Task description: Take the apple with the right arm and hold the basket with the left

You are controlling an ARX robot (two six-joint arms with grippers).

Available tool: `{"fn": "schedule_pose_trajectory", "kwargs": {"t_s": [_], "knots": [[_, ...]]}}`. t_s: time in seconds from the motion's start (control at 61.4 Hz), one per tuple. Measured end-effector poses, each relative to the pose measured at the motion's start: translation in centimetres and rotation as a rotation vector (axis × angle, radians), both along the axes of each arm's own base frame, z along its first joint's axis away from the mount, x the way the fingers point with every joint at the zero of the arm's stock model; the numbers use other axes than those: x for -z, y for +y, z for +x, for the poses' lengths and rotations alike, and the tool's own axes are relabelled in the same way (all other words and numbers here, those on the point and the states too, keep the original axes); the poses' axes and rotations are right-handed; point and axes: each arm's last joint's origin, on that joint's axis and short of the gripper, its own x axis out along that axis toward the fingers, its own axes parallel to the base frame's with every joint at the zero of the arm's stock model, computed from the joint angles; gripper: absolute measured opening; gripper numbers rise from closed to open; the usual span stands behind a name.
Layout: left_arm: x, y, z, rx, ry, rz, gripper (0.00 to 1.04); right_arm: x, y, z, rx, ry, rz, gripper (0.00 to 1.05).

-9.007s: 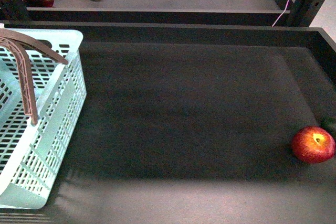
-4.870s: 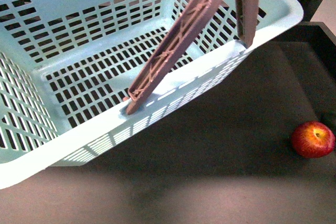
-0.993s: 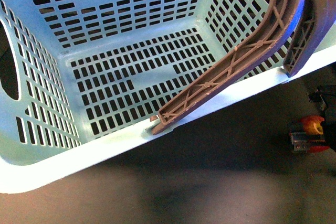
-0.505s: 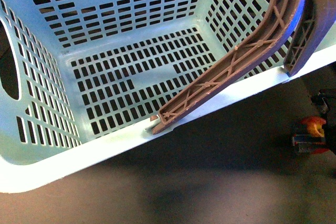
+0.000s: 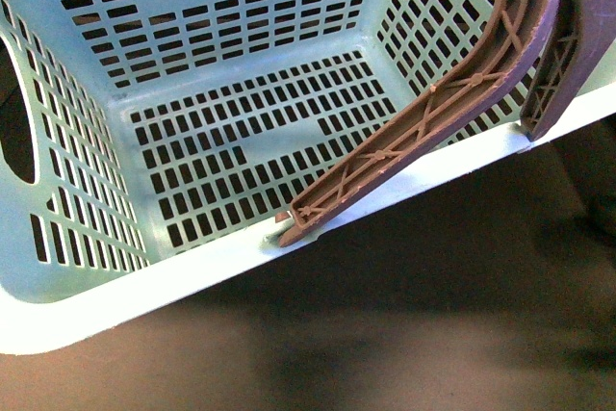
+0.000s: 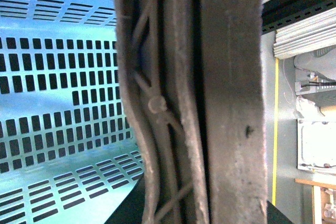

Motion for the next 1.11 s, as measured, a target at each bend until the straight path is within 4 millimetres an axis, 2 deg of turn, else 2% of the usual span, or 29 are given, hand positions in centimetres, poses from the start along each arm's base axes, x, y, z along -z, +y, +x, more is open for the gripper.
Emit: {"fn": "schedule_pose_trajectory", "kwargs": {"t_s": [0.098,0.147,0.212,0.326,0.407,0.489,0.521,0.668,0.749,0.847,1.026,1.107], "knots": [[0.0,0.0,0.0,0.000,0.000,0.000,0.15,-3.7,0.4,-0.8,-0.027,-0.090,0.016,0.78],[0.0,0.0,0.0,0.000,0.000,0.000,0.15,-4.9,0.7,-1.0,-0.033,-0.118,0.022,0.78],[0.0,0.0,0.0,0.000,0.000,0.000,0.15,-7.6,1.5,-1.5,-0.054,-0.187,0.026,0.78],[0.0,0.0,0.0,0.000,0.000,0.000,0.15,-11.0,3.1,-1.9,-0.090,-0.283,0.043,0.78],[0.0,0.0,0.0,0.000,0.000,0.000,0.15,-13.5,4.8,-2.0,-0.129,-0.356,0.063,0.78],[0.0,0.0,0.0,0.000,0.000,0.000,0.15,-15.1,6.5,-1.9,-0.166,-0.400,0.086,0.78],[0.0,0.0,0.0,0.000,0.000,0.000,0.15,-16.0,8.2,-1.8,-0.202,-0.422,0.098,0.78],[0.0,0.0,0.0,0.000,0.000,0.000,0.15,-16.2,12.8,-1.1,-0.300,-0.419,0.110,0.78],[0.0,0.0,0.0,0.000,0.000,0.000,0.15,-15.2,16.1,-0.5,-0.363,-0.384,0.115,0.78],[0.0,0.0,0.0,0.000,0.000,0.000,0.15,-13.9,18.6,-0.4,-0.405,-0.341,0.110,0.78],[0.0,0.0,0.0,0.002,-0.002,0.005,0.15,-12.4,20.3,-0.2,-0.417,-0.297,0.097,0.78],[0.0,0.0,0.0,0.000,-0.003,0.006,0.15,-11.9,20.7,0.0,-0.406,-0.281,0.097,0.88]]}}
